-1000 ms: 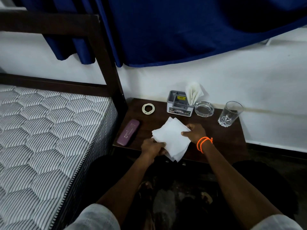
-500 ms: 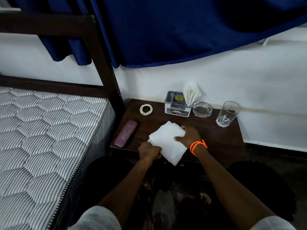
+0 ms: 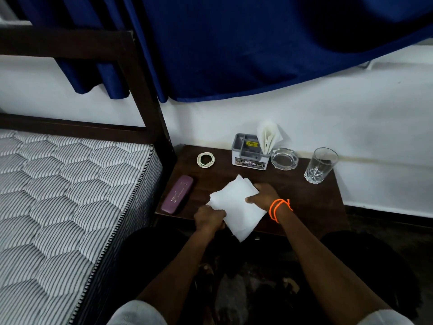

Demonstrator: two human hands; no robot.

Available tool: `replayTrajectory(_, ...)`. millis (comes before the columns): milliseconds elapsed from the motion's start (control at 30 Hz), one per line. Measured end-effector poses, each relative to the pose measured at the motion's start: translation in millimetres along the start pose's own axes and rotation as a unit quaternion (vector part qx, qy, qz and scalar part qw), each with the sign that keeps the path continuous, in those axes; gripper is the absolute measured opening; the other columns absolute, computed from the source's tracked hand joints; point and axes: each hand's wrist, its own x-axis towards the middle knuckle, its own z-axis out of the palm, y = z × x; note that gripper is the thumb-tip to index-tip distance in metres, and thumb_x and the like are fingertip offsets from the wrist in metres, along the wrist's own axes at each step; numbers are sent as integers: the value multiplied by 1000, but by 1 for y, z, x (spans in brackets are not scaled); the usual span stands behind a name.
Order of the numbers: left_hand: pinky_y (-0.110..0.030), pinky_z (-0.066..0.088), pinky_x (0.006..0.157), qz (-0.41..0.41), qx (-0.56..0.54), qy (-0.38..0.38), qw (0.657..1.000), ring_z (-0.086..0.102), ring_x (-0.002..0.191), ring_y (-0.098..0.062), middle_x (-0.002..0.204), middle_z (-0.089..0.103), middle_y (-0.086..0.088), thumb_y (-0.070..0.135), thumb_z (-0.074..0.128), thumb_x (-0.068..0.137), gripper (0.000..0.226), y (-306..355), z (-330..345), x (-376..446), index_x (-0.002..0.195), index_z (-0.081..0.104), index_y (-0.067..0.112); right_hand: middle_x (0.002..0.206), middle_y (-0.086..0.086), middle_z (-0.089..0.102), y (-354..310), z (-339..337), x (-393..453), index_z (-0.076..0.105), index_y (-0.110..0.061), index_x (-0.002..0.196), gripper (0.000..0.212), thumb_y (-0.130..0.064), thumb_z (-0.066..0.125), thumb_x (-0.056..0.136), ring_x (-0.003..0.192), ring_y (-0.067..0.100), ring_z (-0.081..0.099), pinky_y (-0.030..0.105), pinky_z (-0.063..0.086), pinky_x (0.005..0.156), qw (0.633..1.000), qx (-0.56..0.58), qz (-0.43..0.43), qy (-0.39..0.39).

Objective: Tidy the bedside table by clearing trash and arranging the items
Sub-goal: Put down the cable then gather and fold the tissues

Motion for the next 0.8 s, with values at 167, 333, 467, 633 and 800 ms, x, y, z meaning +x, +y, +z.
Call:
replayTrajectory(167, -41, 62, 76, 0, -85, 65, 994, 73, 90, -37, 106, 73, -22, 46, 79, 61, 71, -12, 11, 32, 107, 63, -6, 101, 21, 73, -1, -8, -11, 70, -2, 98, 24, 11, 74, 77, 88, 33, 67, 42, 56, 80, 967, 250, 20, -36)
replayTrajectory(333, -48, 61, 87, -43, -230, 72, 969, 69, 98, -31, 115, 69, -15, 43, 78, 85, 46, 23, 11, 7, 105, 58, 8, 113, 23, 71, -7, -31, -24, 64, 7, 119, 37, 9, 69, 83, 92, 34, 70, 40, 61, 76, 891, 443, -4, -99)
replayTrajectory(467, -37, 59, 73, -89, -336, -111, 931, 71, 105, -28, 116, 74, -8, 68, 49, 95, 55, 39, 16, -5, 119, 67, 22, 121, 27, 67, 6, -38, -29, 60, 9, 125, 40, 8, 65, 86, 93, 33, 72, 40, 62, 77, 869, 481, 8, -115)
replayTrajectory(633, -49, 62, 87, -12, -291, -162, 943, 76, 98, -32, 108, 79, -13, 46, 77, 87, 41, 54, 39, -8, 109, 76, 11, 126, 27, 66, 31, -50, -43, 59, 7, 128, 59, 8, 75, 71, 115, 43, 64, 52, 54, 97, 891, 440, -1, -108)
replayTrajectory(800, -30, 61, 70, 171, -213, -121, 954, 76, 89, -22, 97, 79, -8, 12, 82, 85, 16, 69, 56, -18, 100, 77, 10, 109, 20, 74, 35, -61, -56, 67, 2, 112, 41, 19, 71, 75, 101, 38, 69, 48, 59, 84, 912, 400, -67, 63)
